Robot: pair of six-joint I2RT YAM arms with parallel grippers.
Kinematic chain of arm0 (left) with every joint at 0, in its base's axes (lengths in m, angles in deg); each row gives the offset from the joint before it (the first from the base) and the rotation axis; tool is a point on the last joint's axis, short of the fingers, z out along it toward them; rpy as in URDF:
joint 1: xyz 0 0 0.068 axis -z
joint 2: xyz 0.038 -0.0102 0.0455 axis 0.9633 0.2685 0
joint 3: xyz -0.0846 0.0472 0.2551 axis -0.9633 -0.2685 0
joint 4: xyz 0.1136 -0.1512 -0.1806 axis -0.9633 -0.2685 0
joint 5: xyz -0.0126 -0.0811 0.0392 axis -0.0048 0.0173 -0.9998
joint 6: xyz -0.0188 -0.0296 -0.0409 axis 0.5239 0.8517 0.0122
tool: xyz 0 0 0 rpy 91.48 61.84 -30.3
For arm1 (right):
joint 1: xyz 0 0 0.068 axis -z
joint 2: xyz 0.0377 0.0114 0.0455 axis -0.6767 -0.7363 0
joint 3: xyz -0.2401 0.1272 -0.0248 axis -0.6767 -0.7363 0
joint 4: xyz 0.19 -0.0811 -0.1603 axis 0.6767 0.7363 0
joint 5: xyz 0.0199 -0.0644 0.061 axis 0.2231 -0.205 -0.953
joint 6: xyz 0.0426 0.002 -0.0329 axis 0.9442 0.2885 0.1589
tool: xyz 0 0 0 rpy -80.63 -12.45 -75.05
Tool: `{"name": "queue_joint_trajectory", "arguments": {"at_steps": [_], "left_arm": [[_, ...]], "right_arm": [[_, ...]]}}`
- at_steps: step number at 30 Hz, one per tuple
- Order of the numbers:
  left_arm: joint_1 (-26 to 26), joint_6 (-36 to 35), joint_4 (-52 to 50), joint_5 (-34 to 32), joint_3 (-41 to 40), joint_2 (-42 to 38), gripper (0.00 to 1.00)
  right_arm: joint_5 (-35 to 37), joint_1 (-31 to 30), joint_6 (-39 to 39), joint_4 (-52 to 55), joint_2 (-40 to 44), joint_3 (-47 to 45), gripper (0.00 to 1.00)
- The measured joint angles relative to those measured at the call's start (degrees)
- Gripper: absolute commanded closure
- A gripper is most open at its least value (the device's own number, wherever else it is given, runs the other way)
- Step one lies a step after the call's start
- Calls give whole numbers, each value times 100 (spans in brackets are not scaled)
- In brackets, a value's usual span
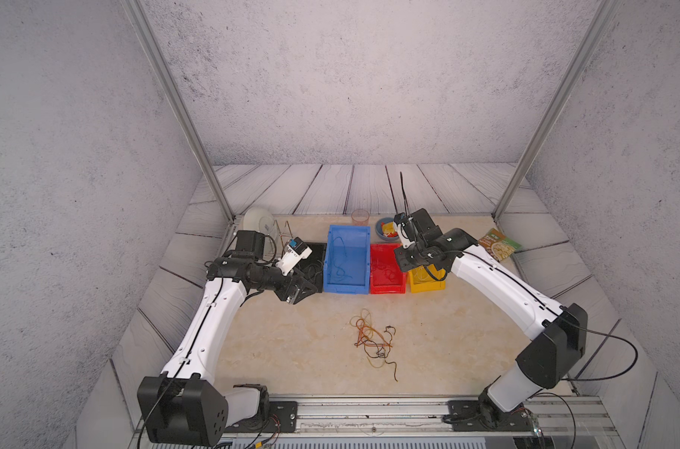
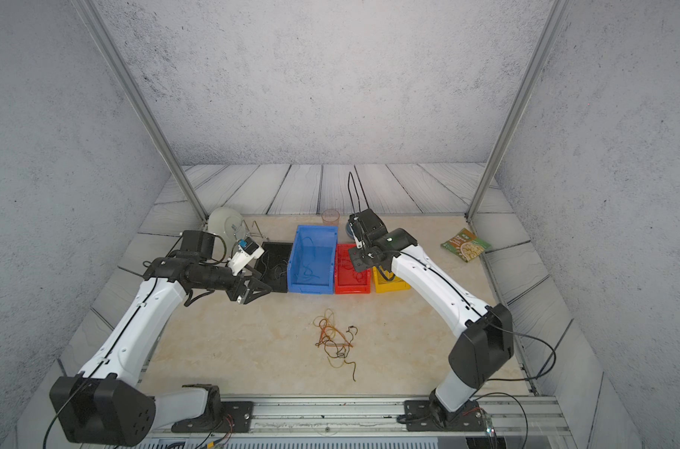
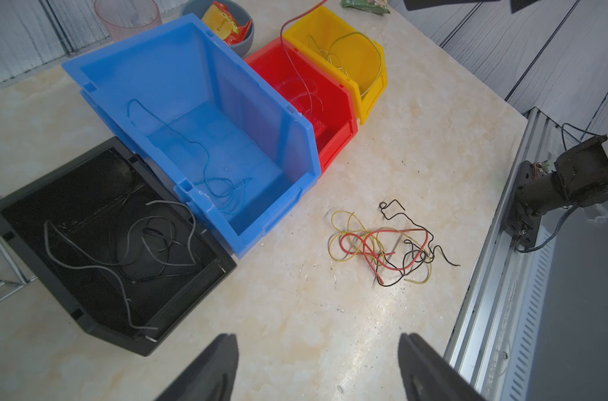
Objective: Untangle and sort cables by color
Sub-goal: Place the cable in the bin.
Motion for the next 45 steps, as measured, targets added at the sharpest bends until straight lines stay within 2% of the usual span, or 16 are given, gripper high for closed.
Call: {"name": "queue_joint_trajectory", "arguments": {"at_steps": [8, 16, 17, 19, 20, 28, 32, 38, 42, 45], "left_arm": [[24, -24, 63, -39, -105, 0, 21], [203, -107, 63, -181, -278, -2, 21], [234, -109, 63, -195, -278, 0, 21], [299, -109, 68, -232, -278, 0, 21], [339, -111, 68, -247, -278, 0, 21], [616, -136, 164, -415, -330, 4, 21], [804, -201, 269, -474, -398, 90, 20], [1045, -358, 774, -476, -754, 304, 19], [1198, -531, 1034, -476, -1082, 470, 17], [1220, -684, 1123, -485, -1169, 507, 17]], "right_arm": [[149, 46, 79, 48, -981, 407, 100], [-42, 50, 210, -48, -1644, 155, 100], [-103, 52, 225, -61, -1670, 149, 94], [-199, 57, 264, -120, -1705, 149, 73], [-247, 59, 286, -157, -1714, 149, 67], [-396, 66, 328, -153, -1692, 149, 50], [-345, 68, 219, -37, -1325, 31, 46], [-273, 68, -109, 225, 107, -439, 44], [-815, 7, -201, 184, 1001, -1099, 45], [-1451, -334, -157, -125, 1246, -1805, 47]]}}
